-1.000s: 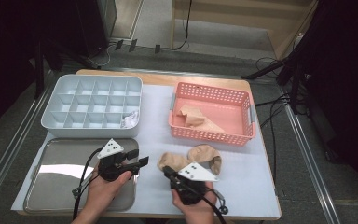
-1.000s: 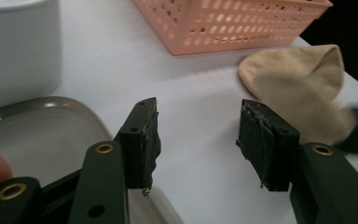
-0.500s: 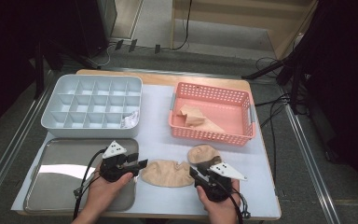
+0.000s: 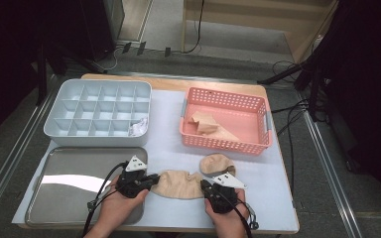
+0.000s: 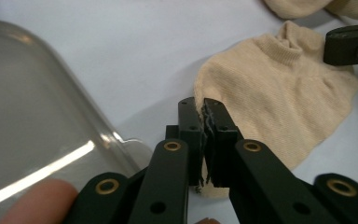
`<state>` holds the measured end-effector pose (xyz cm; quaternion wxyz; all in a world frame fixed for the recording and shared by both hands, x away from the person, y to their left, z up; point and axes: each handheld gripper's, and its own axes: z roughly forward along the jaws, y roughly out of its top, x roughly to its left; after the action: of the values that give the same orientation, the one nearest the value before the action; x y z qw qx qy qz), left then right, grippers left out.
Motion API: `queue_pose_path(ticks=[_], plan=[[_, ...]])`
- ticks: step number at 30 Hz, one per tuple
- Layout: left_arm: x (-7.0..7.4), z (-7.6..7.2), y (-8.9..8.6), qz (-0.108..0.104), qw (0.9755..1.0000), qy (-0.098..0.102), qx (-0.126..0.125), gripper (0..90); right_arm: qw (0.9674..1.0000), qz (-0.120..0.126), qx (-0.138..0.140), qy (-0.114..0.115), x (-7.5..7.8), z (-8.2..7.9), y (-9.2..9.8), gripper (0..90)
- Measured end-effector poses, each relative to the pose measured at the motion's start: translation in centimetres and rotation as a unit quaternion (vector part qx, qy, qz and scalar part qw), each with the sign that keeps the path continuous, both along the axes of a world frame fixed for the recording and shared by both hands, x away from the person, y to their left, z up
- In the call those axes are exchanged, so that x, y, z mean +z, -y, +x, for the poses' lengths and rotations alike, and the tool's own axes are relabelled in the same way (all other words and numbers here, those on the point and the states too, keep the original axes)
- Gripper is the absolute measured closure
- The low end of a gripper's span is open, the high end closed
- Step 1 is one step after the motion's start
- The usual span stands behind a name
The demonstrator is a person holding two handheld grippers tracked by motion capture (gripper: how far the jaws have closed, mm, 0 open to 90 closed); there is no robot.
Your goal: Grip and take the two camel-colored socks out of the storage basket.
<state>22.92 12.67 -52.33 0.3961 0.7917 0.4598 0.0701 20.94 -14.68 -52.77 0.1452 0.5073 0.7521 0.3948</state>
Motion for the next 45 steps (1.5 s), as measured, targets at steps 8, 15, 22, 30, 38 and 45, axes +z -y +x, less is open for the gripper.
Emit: queue_pose_path(ticks=[8, 15, 22, 30, 38, 45], plan=[[0.1, -0.8, 2.1, -0.018, 0.9992, -0.008, -0.035, 88.3, 0.9998, 0.005, -0.01, -0.019, 0.7, -2.2, 2.5, 88.8], [0.3, -1.2, 2.5, -0.037, 0.9988, -0.004, -0.032, 69.3, 0.999, 0.033, -0.028, 0.01, 1.7, -2.9, 5.0, 74.9], [0.6, -0.7, 1.4, -0.05, 0.9986, 0.0, -0.015, 62.1, 0.9906, 0.031, -0.089, 0.099, 5.5, -0.8, 6.5, 61.9], [0.6, -0.7, 0.9, -0.053, 0.9985, 0.004, -0.012, 62.6, 0.9988, -0.008, 0.008, 0.047, 4.3, 3.7, 0.0, 65.1], [0.9, -0.6, -0.1, -0.065, 0.9978, 0.006, -0.001, 62.6, 0.998, -0.06, -0.018, -0.009, 0.9, 5.5, -1.6, 85.9], [1.2, -0.4, -0.8, -0.072, 0.9973, 0.011, 0.009, 63.0, 0.9998, -0.015, 0.008, -0.005, 2.4, 5.2, -4.4, 89.5]])
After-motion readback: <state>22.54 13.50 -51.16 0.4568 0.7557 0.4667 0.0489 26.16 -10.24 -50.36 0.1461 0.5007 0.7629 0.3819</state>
